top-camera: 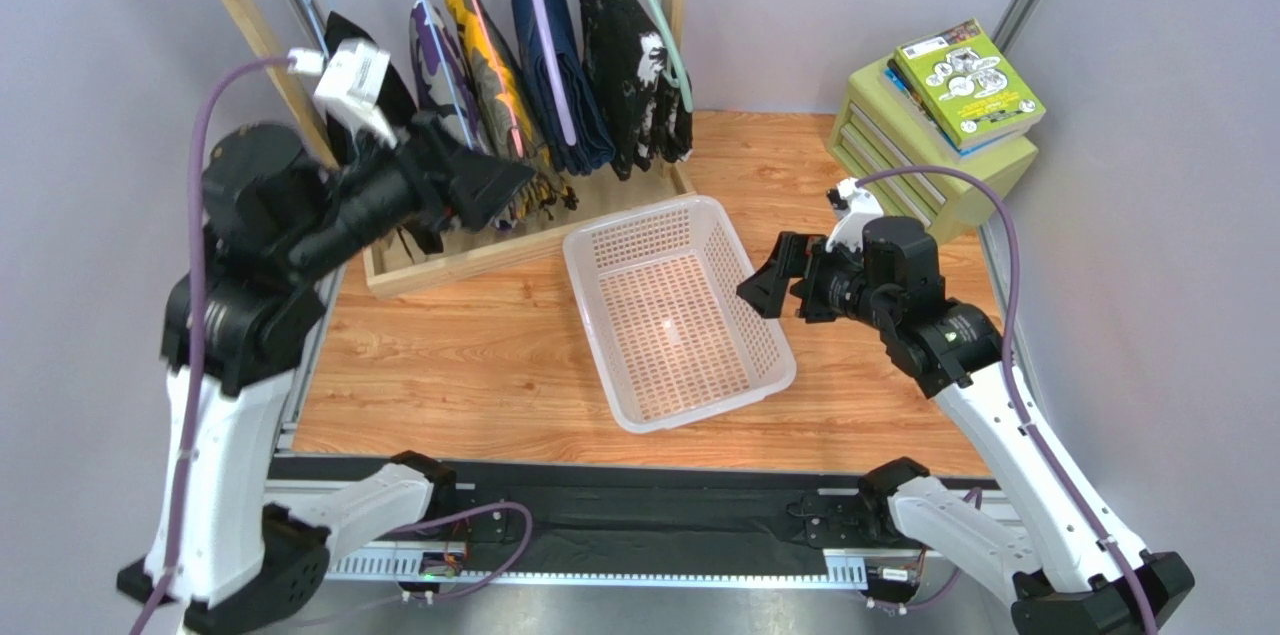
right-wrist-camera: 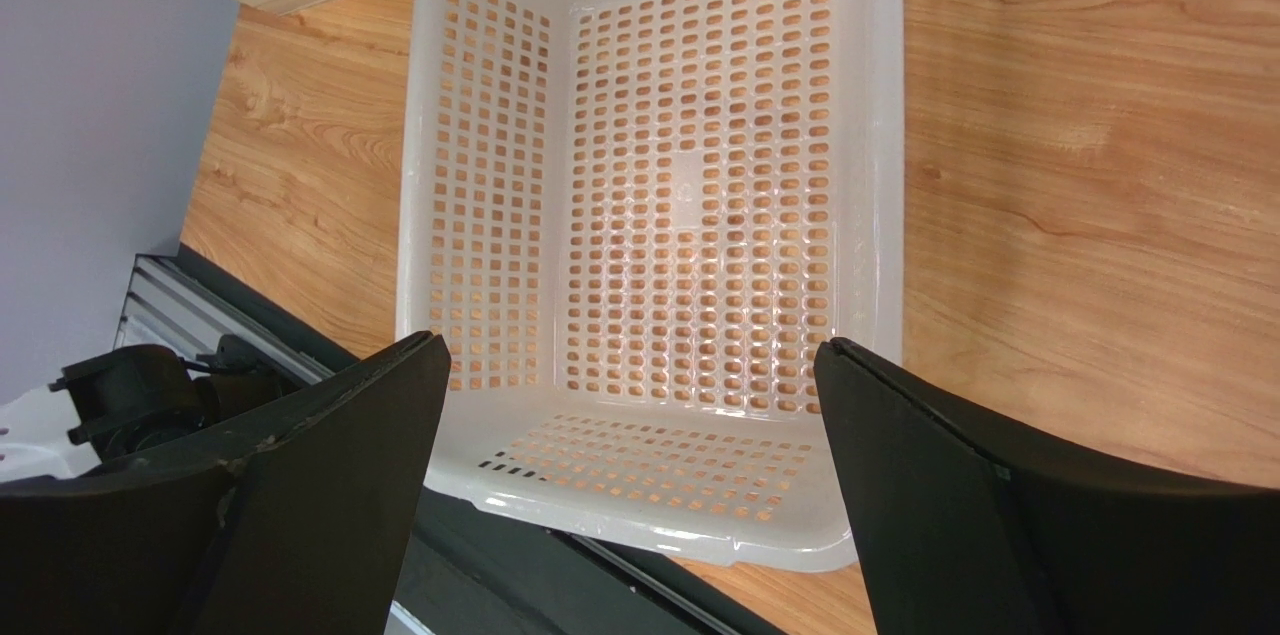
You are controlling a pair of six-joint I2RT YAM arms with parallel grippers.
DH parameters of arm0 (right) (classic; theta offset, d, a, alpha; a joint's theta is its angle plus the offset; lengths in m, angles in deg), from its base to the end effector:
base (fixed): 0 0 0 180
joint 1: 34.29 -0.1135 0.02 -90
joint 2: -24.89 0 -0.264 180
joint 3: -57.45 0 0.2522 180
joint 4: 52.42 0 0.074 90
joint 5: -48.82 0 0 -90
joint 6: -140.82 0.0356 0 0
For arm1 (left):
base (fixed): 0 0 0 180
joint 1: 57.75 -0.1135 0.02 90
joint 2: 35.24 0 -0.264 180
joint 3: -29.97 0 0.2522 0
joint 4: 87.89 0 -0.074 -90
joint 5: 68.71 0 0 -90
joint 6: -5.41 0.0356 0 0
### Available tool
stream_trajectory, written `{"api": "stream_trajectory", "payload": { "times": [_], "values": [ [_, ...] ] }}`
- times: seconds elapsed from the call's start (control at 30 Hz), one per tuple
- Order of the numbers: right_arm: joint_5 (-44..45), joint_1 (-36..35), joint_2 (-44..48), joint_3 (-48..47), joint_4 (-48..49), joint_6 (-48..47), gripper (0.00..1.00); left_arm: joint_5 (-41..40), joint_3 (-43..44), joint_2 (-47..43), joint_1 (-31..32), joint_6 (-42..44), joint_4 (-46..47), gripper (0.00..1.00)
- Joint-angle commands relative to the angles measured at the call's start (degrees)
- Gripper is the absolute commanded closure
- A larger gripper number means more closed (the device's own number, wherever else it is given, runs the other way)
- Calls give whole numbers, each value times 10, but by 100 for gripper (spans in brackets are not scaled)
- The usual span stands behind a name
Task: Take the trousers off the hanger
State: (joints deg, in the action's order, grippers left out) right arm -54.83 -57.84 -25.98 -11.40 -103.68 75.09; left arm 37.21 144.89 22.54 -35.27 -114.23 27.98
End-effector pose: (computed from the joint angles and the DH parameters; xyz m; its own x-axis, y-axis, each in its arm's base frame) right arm 0.1654 0.0812 0.3366 -0.6925 0.1339 -0.7089 -0.3121 0.8303 0.4617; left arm 0.1104 -0.0562 0.5355 -0.4040 -0.3475 -0.8462 0.4826 0.7048 -0.5199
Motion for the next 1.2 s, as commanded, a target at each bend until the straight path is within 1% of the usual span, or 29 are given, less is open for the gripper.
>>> {"api": "stream_trajectory", "payload": {
  "times": [0.0, 0.1, 0.17, 0.3, 0.43, 0.53, 0.67, 0.83, 1.17],
  "values": [
    [-13, -3, 9, -44, -13, -27, 0, 110, 92, 126, 1, -21, 162, 22],
    [-20, -2, 12, -55, -24, -28, 0, 100, 174, 205, 1, -13, 167, 22],
    [-20, -2, 16, -58, -33, -30, 0, 69, 224, 250, 0, 13, 164, 22],
    [-21, -2, 25, -64, -55, -39, 0, 15, 282, 298, -4, 44, 147, 23],
    [-18, -2, 40, -63, -73, -43, 0, 5, 282, 312, -36, 38, 166, 23],
    [-17, -2, 53, -60, -81, -44, 0, 16, 272, 320, -64, 12, 178, 24],
    [-17, -2, 60, -54, -83, -44, 0, 23, 235, 317, -76, 4, 208, 25],
    [-20, -2, 64, -53, -86, -41, 0, 42, 228, 340, -91, -16, 221, 25],
    [-14, -2, 84, -64, -108, -41, 0, 50, 243, 400, -102, -41, 243, 36]
  ]
}}
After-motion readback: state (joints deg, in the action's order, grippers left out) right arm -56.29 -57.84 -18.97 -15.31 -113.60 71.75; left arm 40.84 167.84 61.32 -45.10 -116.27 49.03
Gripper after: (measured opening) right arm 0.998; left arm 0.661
